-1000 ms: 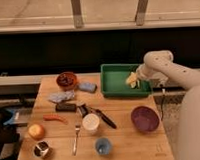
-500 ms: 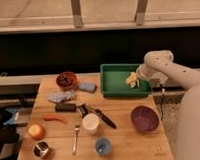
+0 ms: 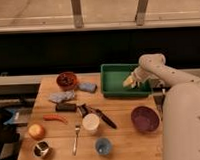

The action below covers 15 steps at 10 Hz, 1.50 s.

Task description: Place banana in plastic cup

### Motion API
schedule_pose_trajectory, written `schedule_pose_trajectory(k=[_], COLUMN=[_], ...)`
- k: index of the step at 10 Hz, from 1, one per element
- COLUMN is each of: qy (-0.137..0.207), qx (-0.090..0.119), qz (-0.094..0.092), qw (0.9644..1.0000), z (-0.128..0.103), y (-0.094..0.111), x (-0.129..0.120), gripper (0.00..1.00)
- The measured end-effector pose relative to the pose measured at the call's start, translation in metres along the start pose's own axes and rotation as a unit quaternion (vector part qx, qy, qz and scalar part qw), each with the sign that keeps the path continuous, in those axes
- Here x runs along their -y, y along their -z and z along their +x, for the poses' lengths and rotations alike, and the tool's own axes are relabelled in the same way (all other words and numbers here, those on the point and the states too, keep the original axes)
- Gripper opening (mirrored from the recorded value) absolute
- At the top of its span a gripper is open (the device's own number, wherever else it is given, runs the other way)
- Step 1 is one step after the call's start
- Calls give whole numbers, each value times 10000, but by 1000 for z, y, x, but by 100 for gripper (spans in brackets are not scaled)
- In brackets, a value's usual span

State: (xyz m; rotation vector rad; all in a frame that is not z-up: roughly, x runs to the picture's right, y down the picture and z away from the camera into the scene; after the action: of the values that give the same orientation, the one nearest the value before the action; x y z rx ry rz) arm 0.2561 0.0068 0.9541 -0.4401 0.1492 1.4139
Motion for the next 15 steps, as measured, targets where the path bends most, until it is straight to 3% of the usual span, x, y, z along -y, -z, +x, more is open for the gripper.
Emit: schedule_pose_trajectory(k=[6,8,14,15], qy=[-30,-42,28,48], qx=[-22,21,257,262], qz=[163,168,-8,-18], qw=[9999,9998,9997,9996], z=[-26,-26,-22,-20], y=[-48,-52,-23,-19], x=[46,52,34,31], gripper=[78,60,2,0])
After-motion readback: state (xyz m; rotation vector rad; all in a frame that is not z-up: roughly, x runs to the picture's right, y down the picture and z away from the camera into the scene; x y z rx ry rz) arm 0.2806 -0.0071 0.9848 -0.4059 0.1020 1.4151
